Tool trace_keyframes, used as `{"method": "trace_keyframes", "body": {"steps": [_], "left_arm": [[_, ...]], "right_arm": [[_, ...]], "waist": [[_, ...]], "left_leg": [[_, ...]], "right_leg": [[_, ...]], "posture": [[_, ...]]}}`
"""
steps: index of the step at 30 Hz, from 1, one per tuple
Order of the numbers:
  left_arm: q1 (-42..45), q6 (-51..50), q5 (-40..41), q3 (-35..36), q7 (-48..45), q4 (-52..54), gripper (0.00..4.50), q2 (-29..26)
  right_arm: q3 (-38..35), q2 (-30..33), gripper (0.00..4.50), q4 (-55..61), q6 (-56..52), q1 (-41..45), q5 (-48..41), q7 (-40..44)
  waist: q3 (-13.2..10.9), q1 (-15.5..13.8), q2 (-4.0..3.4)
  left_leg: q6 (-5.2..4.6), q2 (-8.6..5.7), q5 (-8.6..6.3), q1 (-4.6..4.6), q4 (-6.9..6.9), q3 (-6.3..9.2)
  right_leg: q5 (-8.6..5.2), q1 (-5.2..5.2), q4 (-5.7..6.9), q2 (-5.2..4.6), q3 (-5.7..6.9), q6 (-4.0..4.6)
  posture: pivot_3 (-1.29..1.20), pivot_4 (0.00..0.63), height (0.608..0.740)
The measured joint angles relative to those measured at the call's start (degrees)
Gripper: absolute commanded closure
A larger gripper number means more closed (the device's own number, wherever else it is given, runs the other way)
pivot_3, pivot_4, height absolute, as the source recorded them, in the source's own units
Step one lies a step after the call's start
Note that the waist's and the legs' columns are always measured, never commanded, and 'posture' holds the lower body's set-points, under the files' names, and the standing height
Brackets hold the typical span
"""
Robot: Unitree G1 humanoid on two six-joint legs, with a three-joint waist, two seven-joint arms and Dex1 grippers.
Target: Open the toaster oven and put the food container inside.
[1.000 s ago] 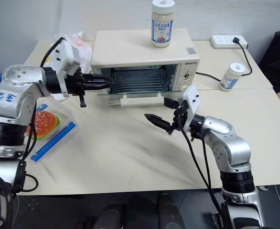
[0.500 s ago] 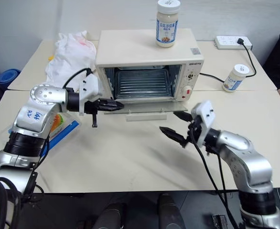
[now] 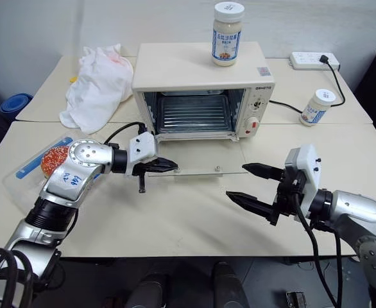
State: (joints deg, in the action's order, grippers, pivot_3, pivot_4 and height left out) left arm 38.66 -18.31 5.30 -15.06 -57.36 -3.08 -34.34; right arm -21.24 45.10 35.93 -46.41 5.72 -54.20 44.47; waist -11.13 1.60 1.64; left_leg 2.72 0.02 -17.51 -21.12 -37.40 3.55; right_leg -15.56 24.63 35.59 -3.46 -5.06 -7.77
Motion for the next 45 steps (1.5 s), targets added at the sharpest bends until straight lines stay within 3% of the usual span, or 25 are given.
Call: {"method": "trace_keyframes", "body": {"steps": [10, 13, 16, 26, 29, 33, 39, 45], "left_arm": [[-3.87, -1.85, -0.94, 0.63, 1.94, 3.59, 4.47, 0.45], [-6.57, -8.48, 2.45, 3.80, 2.32, 9.21, 3.90, -0.22], [-9.22, -17.55, 8.77, 10.26, 2.86, 16.86, 2.96, -2.34], [-27.97, -48.68, 29.54, 47.14, 11.85, 38.57, 0.04, -5.19], [-32.56, -55.14, 33.17, 59.83, 15.03, 41.70, 0.04, -4.79], [-35.61, -61.90, 34.00, 71.74, 20.68, 42.90, 0.04, -0.89], [-32.84, -72.90, 31.85, 84.43, 29.41, 42.26, 0.04, 2.14], [-32.30, -74.30, 29.19, 87.43, 37.35, 38.23, 0.04, 2.74]], "right_arm": [[0.04, 1.89, 0.00, -0.32, 0.04, 2.11, -1.53, -0.74], [0.17, 2.90, 0.00, -1.15, 0.04, 3.28, -1.77, -0.13], [0.60, 3.93, 0.00, -2.51, 0.10, 5.27, -1.79, 0.71], [8.52, 4.83, 0.00, -12.82, 2.72, 16.54, 2.13, 9.29], [12.29, 3.89, 0.00, -16.64, 4.62, 21.30, 4.41, 12.37], [15.37, 1.27, 0.00, -20.75, 6.55, 24.84, 6.61, 15.30], [18.78, -1.32, 0.00, -24.49, 8.58, 27.72, 9.55, 18.81], [18.82, -2.57, 0.00, -25.84, 8.86, 28.61, 10.94, 20.19]], "waist": [[0.00, -0.08, 0.00], [0.00, 0.07, 0.00], [0.00, 0.06, 0.00], [-0.01, 0.23, 0.02], [-0.01, 0.13, 0.02], [-0.01, 0.00, 0.02], [0.00, 0.03, 0.05], [0.01, 0.06, 0.05]], "left_leg": [[-0.01, -0.01, 0.00, -0.01, 0.00, 0.05], [-0.01, 0.01, -0.01, -0.02, 0.01, 0.05], [-0.01, 0.04, -0.01, -0.02, 0.01, 0.08], [-0.02, 0.08, -0.02, 0.01, 0.01, 0.12], [-0.01, 0.08, -0.02, 0.03, 0.01, 0.14], [0.01, 0.02, -0.03, 0.01, 0.00, 0.20], [0.05, 0.03, -0.04, 0.01, 0.01, 0.27], [0.17, 0.05, -0.09, 0.03, 0.04, 0.28]], "right_leg": [[0.00, -0.02, -0.01, -0.02, 0.03, 0.00], [0.00, 0.00, 0.01, -0.01, 0.03, 0.00], [-0.01, 0.00, 0.01, -0.01, 0.06, 0.01], [-0.04, 0.00, 0.00, -0.03, 0.17, 0.07], [-0.05, -0.03, -0.03, -0.03, 0.22, 0.10], [-0.05, -0.08, -0.11, -0.09, 0.28, 0.10], [-0.06, -0.07, -0.09, -0.09, 0.37, 0.11], [-0.09, -0.06, -0.09, -0.09, 0.40, 0.16]], "posture": [[0.00, 0.150, 0.740], [0.00, 0.150, 0.740], [0.00, 0.150, 0.740], [0.00, 0.150, 0.740], [0.00, 0.150, 0.740], [0.00, 0.150, 0.740], [0.00, 0.150, 0.740], [0.00, 0.150, 0.740]]}}
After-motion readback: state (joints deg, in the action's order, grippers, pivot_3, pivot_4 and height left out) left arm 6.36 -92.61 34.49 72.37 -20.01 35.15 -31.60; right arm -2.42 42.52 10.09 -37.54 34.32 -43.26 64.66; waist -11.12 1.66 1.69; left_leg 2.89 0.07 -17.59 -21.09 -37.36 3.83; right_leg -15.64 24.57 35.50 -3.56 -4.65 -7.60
